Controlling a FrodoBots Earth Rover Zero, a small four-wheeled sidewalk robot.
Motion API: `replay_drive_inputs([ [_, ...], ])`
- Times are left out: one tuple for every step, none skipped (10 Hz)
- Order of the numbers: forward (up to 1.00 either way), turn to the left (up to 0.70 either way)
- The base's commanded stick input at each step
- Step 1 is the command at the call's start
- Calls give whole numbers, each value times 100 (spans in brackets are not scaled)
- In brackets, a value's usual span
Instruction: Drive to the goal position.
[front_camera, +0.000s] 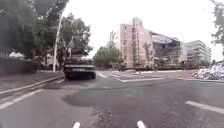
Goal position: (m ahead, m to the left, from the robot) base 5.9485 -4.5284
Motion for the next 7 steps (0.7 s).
replay_drive_inputs([
  [45,0],
  [45,0],
  [45,0],
  [45,0],
  [45,0],
  [45,0],
  [45,0],
])
